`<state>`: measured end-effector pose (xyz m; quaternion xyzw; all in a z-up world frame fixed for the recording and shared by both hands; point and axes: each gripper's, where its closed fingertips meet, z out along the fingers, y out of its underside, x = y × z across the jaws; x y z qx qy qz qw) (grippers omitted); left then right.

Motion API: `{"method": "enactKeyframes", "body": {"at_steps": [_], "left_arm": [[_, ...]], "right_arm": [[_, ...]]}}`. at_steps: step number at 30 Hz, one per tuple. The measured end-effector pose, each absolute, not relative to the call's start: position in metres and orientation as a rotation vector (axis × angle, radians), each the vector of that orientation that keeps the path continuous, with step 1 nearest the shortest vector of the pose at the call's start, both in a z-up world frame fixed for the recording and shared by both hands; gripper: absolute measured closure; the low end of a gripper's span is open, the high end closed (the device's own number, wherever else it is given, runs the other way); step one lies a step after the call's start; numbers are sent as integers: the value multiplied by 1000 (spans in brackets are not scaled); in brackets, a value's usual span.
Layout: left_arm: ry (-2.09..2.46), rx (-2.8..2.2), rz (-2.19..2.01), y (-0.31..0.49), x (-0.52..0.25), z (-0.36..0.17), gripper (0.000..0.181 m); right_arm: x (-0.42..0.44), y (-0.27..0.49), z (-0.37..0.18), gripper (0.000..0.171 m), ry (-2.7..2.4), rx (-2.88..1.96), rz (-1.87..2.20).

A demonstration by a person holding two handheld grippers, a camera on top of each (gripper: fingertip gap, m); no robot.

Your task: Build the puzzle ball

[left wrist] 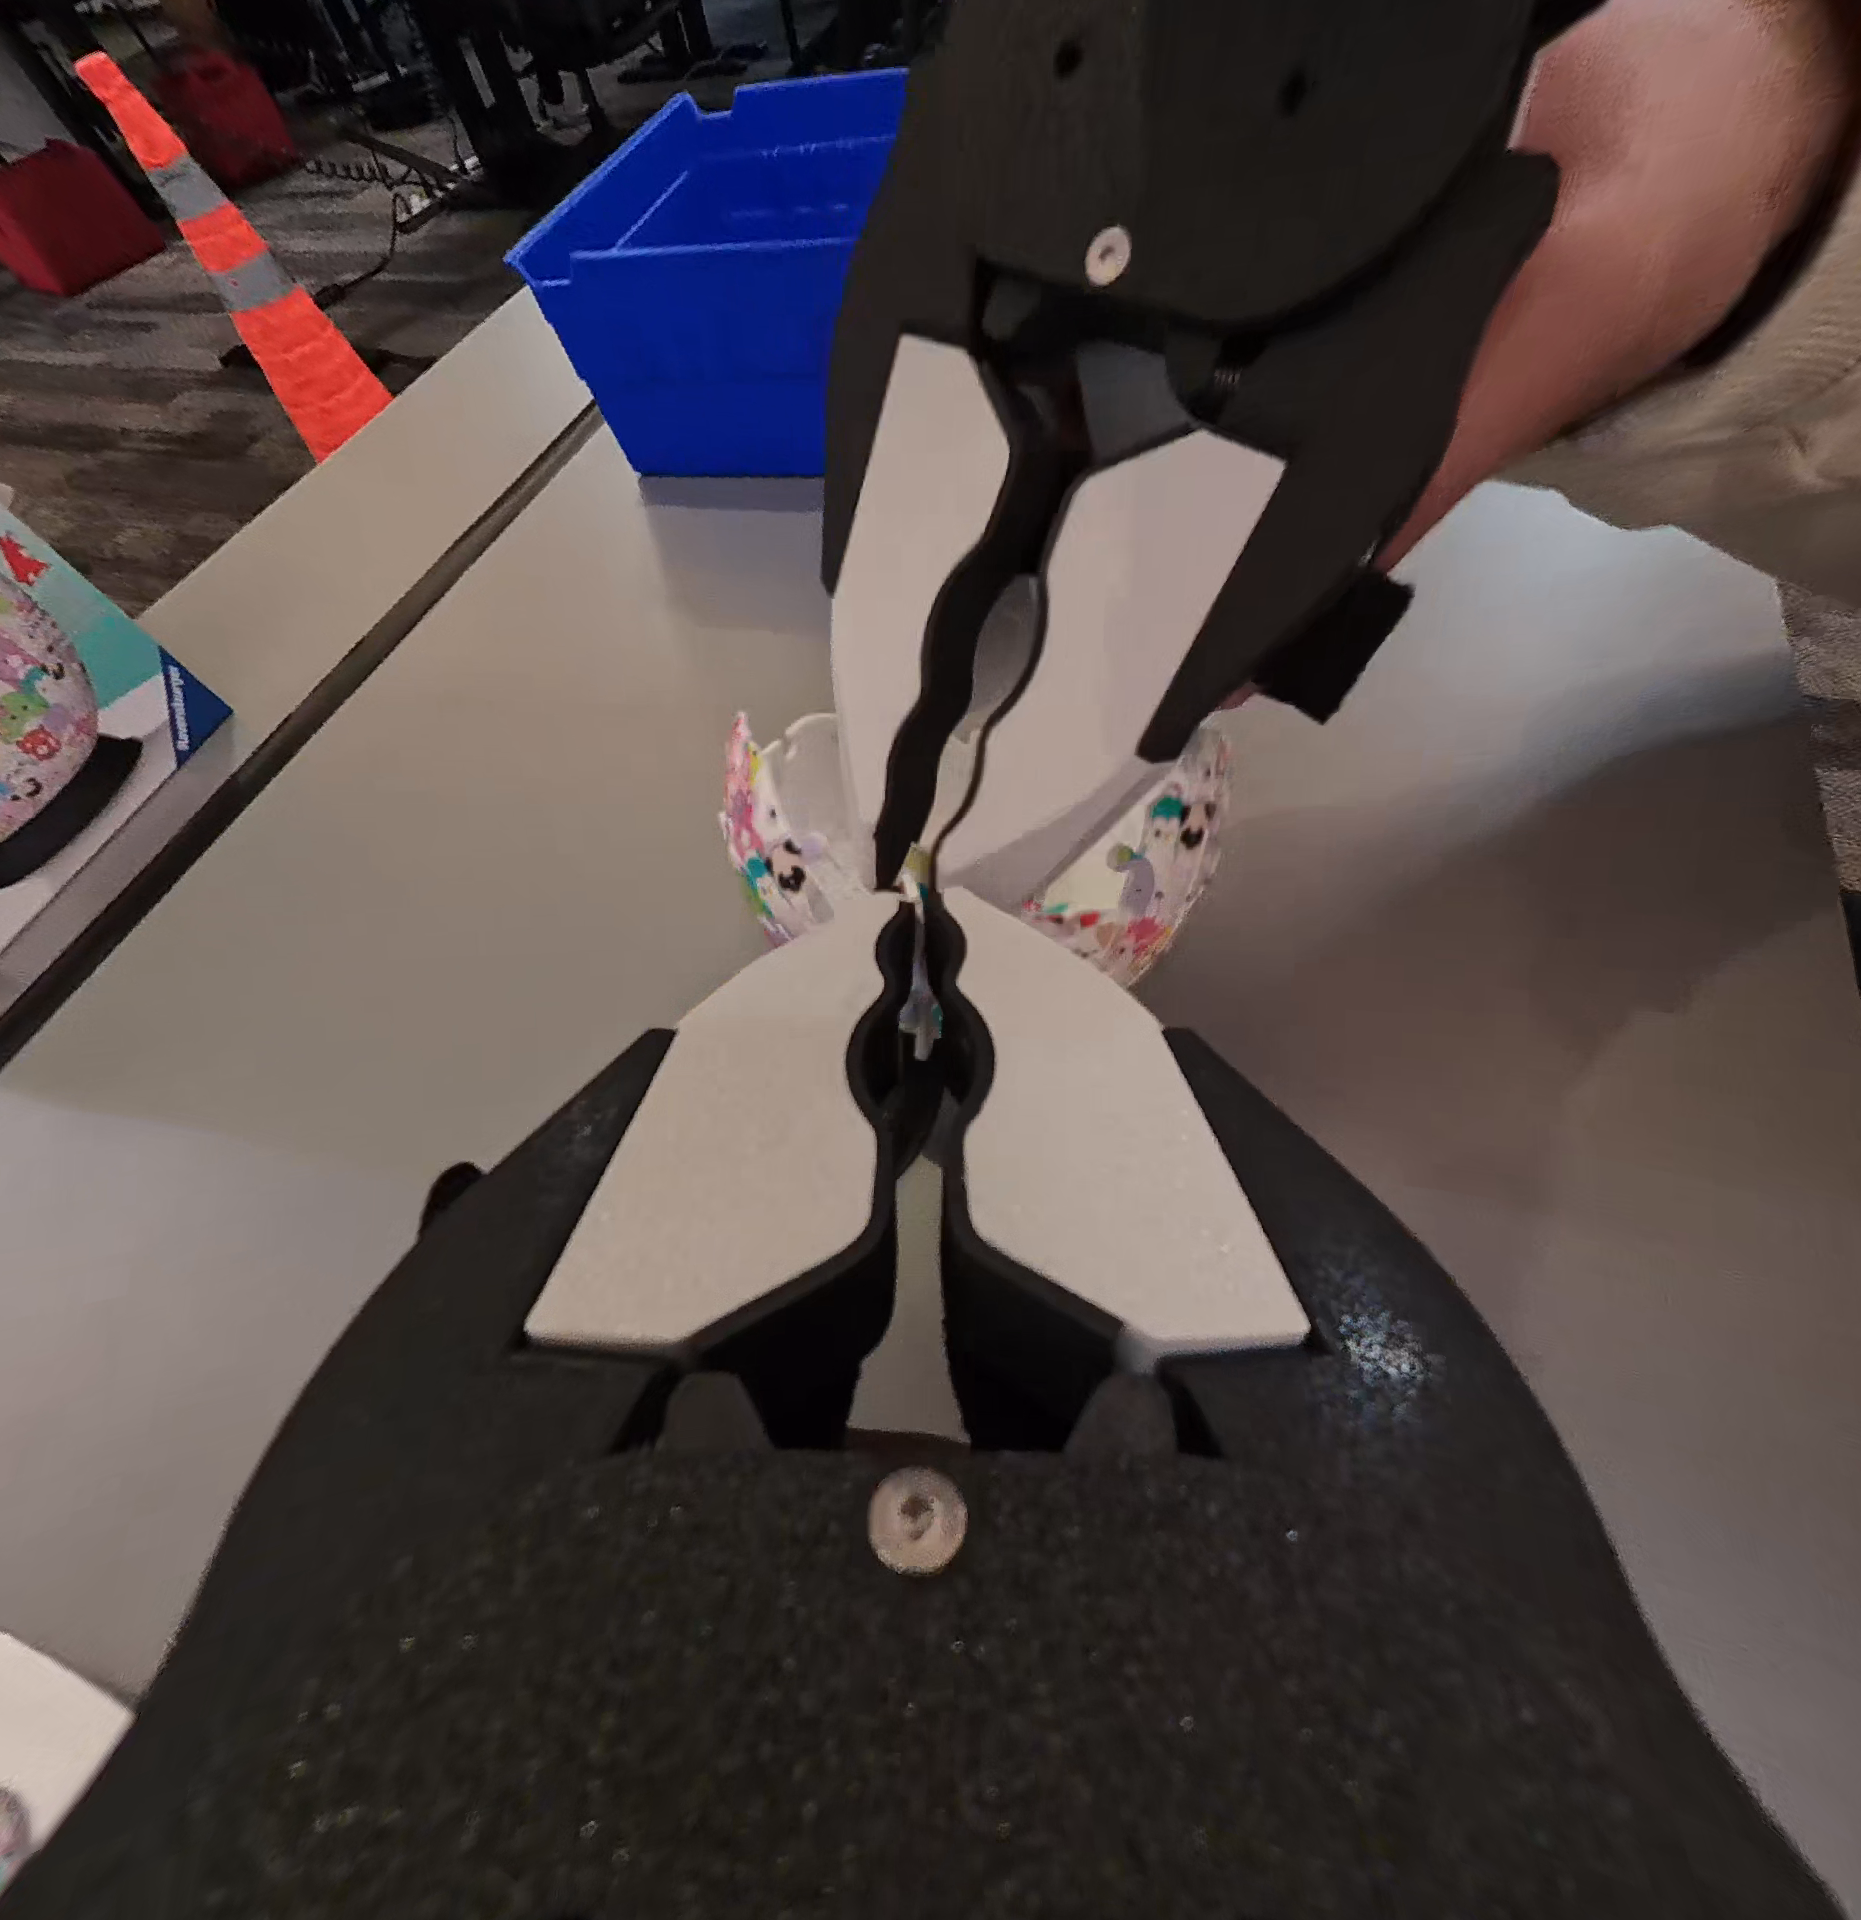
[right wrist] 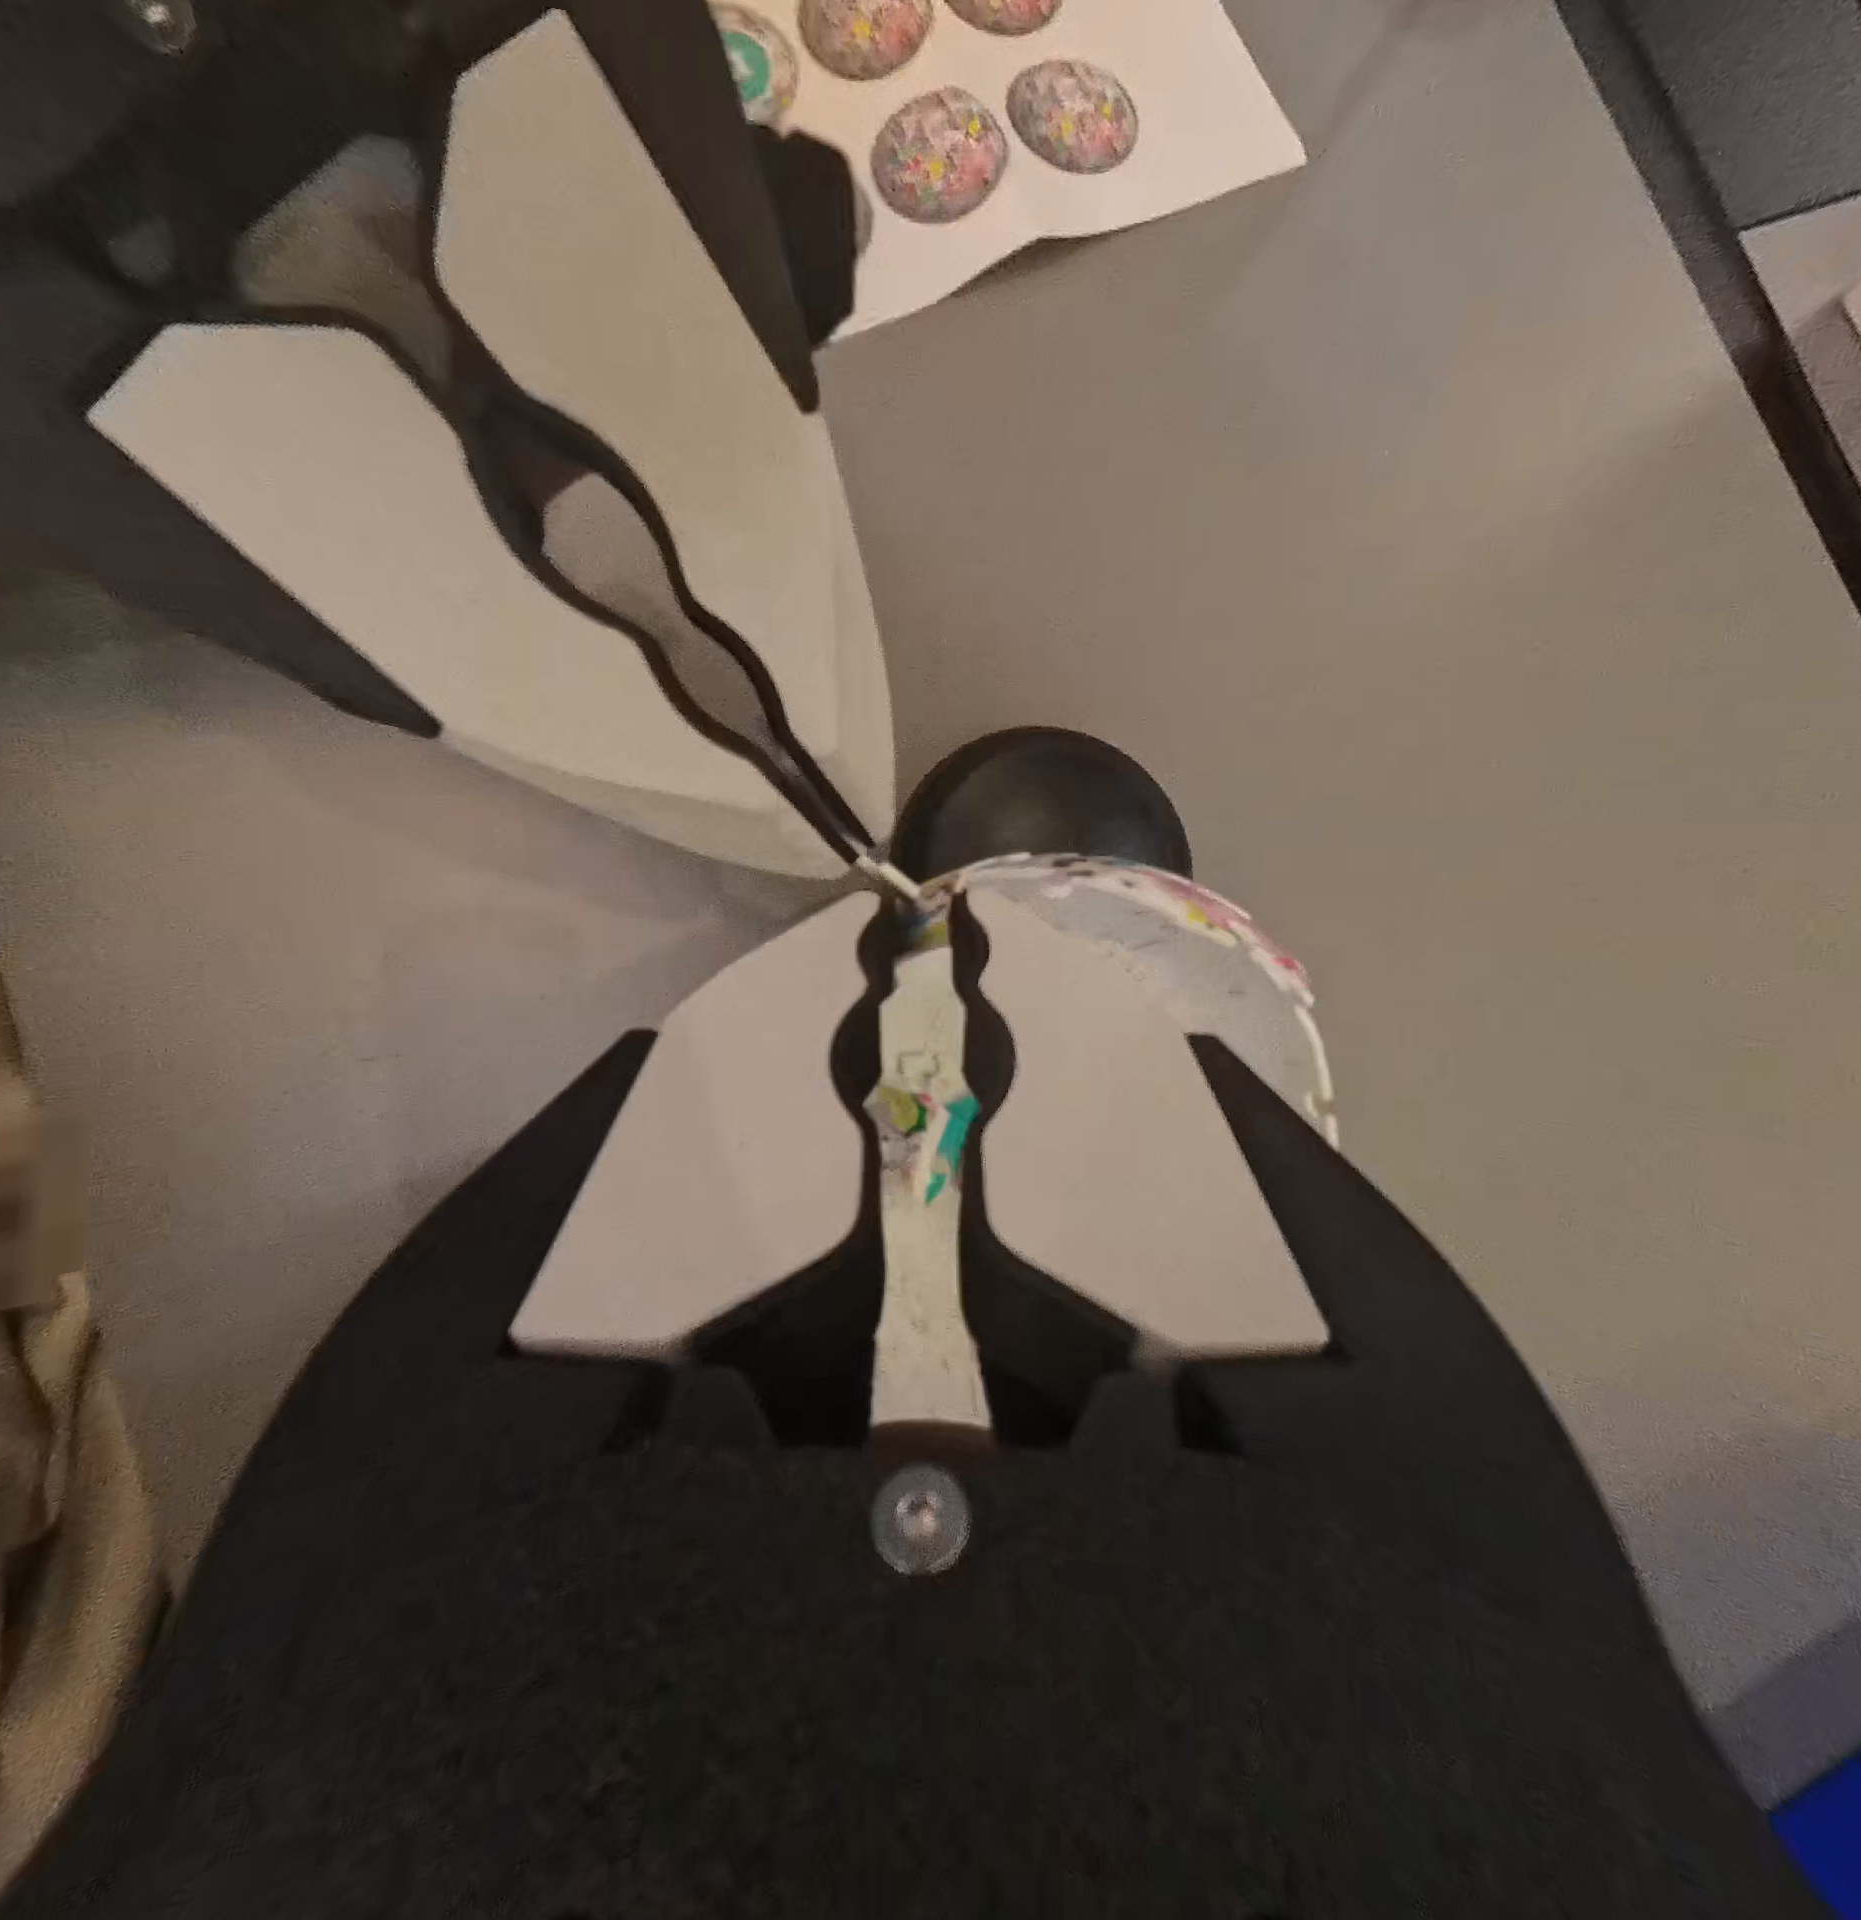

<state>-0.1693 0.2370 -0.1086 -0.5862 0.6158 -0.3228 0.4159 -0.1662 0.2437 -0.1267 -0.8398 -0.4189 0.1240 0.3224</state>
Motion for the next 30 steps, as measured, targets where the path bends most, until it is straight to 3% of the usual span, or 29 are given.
{"method": "enactKeyframes", "body": {"at_steps": [4, 11, 14, 18, 21, 23, 25, 27, 30], "left_arm": [[1390, -1578, -914, 235, -169, -116, 180], [829, -1806, -1483, 245, -175, -122, 180], [918, -1790, -1324, 260, -190, -119, 180], [964, -1659, -1516, 236, -196, -98, 180], [894, -1581, -1720, 223, -196, -83, 180], [920, -1513, -1779, 213, -193, -74, 180], [975, -1448, -1867, 199, -191, -67, 180], [968, -1396, -1919, 192, -187, -59, 180], [973, -1398, -1848, 194, -182, -61, 173]], "right_arm": [[-164, 243, -134, 164, -1046, -2271, 318], [-157, 227, -169, 167, -1150, -2439, 295], [-147, 229, -179, 167, -1192, -2420, 150], [-151, 227, -163, 167, -1154, -2372, 276], [-160, 222, -138, 143, -1136, -2265, 378], [-176, 209, -111, 142, -1104, -2137, 582], [-186, 201, -83, 145, -1006, -2001, 792], [-188, 191, -72, 163, -949, -1948, 974], [-173, 185, -66, 170, -942, -1921, 951]]}}
